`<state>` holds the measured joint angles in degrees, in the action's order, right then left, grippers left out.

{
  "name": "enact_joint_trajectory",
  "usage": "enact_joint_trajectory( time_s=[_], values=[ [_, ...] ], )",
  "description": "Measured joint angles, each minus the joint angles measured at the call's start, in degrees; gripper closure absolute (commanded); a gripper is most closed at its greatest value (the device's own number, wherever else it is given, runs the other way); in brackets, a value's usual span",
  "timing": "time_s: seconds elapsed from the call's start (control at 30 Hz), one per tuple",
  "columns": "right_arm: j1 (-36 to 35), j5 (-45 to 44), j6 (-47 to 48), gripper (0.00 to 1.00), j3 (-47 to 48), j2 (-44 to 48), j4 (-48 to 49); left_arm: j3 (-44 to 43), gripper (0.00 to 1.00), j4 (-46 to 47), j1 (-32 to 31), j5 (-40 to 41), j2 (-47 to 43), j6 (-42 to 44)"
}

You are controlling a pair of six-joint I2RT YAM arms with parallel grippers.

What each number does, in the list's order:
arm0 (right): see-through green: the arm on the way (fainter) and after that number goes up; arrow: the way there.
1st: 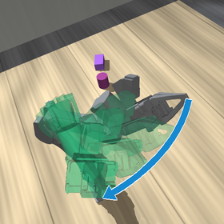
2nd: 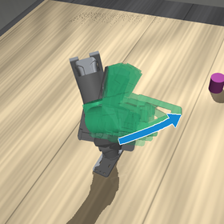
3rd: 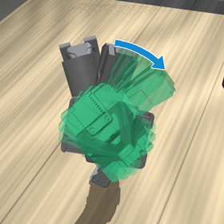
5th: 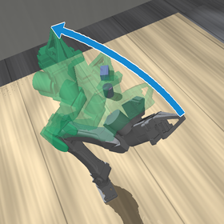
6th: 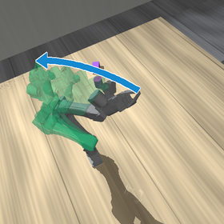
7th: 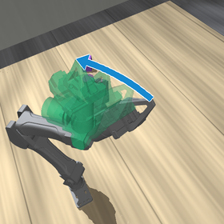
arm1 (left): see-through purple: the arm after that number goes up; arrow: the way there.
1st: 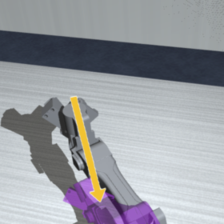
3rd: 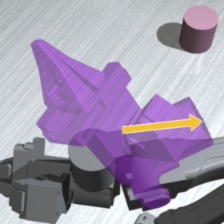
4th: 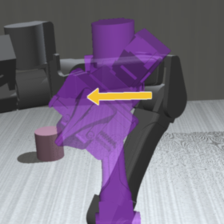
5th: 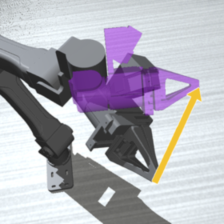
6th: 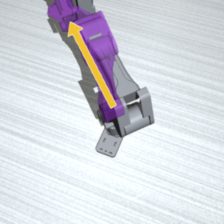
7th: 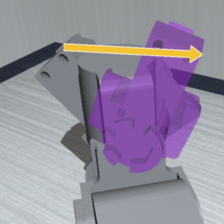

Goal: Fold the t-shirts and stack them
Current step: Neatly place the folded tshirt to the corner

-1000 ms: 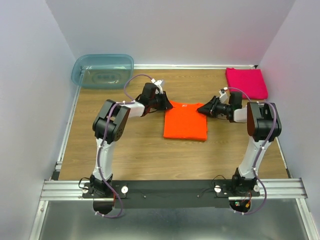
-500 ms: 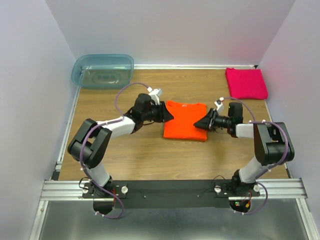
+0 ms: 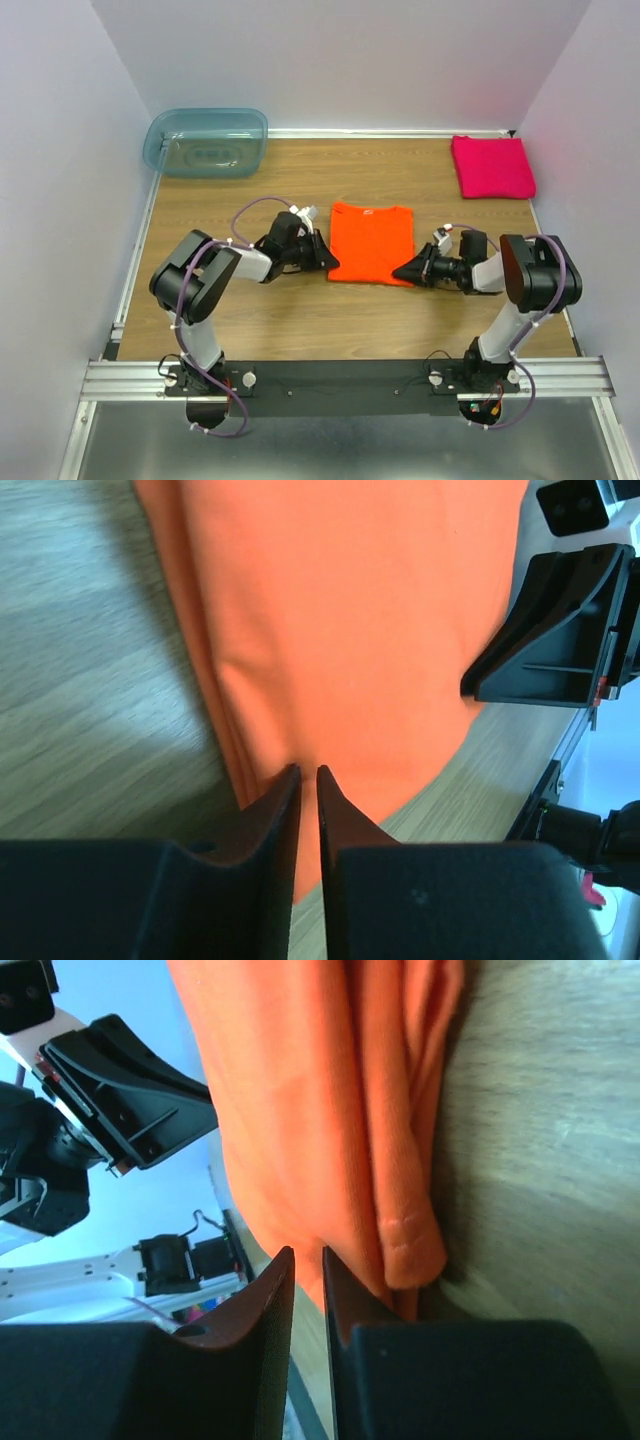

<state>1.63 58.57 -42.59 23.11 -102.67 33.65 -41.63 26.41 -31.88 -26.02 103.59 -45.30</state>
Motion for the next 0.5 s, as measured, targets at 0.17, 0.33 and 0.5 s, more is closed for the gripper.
enact_joint_trajectory(
  time_s=[0.17,0.33,0.5],
  values=[
    [0.3,-4.1,2.5,0.60,1.2,7.6,-7.5,2.4,0.40,-2.7,1.2,0.7,-5.4,0.0],
    [0.6,-12.7,9.3,0.20,10.4,22.5,-26.3,-0.8,0.22,-10.9,0.8,6.5,-14.3,4.4],
    [0.6,-29.0,12.0,0.00,20.0,35.3,-42.5,-12.2,0.18,-19.5,-7.5,21.0,-18.9,14.2]
  ],
)
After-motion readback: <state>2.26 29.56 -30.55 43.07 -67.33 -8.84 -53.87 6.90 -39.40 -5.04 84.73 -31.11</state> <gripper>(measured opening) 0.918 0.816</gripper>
